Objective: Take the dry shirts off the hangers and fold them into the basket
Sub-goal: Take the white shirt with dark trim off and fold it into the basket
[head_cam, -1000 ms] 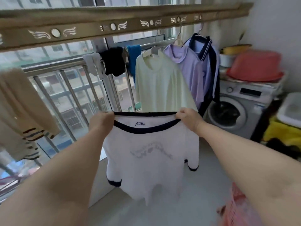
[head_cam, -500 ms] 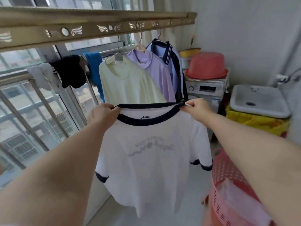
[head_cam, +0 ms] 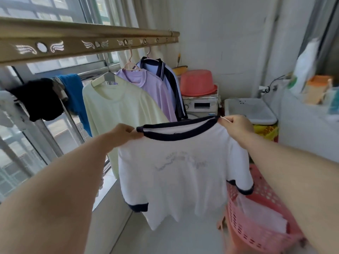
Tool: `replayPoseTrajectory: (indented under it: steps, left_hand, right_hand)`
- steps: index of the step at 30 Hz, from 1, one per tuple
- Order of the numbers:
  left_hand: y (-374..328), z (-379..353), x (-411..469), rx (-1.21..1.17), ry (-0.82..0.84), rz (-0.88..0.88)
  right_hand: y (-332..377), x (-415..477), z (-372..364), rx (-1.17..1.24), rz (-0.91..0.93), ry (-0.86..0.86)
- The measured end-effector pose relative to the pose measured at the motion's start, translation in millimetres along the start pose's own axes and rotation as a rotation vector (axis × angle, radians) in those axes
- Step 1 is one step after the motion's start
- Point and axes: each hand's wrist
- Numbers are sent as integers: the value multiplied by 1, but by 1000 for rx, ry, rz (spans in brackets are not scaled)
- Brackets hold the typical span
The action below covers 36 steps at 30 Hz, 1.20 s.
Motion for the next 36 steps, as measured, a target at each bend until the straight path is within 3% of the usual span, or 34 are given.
replayPoseTrajectory:
  steps: [5, 7, 13, 19, 26, 34, 36]
  left_hand:
    - [-11, -1, 6, -380, 139, -110]
    - [-18, -2, 7, -327, 146, -94]
    - [-44, -36, 17, -165, -128, 121]
    - [-109, -106, -19, -308, 301, 37]
    - [-114, -111, -32, -459, 519, -120]
    - [-110, -100, -35, -465, 553, -173]
    - [-107, -98, -36, -423, 519, -237]
  right_hand:
    - [-2, -4, 6, 146, -74, -99]
    - [-4, -8, 14, 92, -88, -94]
    - [15, -13, 8, 83, -315, 101]
    - [61, -5, -31, 267, -287, 203]
    - [57, -4, -25, 396, -323, 214]
    - [68, -12, -10, 393, -201, 431]
    - [69, -10, -7, 354, -221, 401]
Point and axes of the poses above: each hand's wrist, its own x-axis towards the middle knuckle, its own z-axis out of the back of the hand, y = z × x, and after that the axes turned 13 degrees about z, right-handed
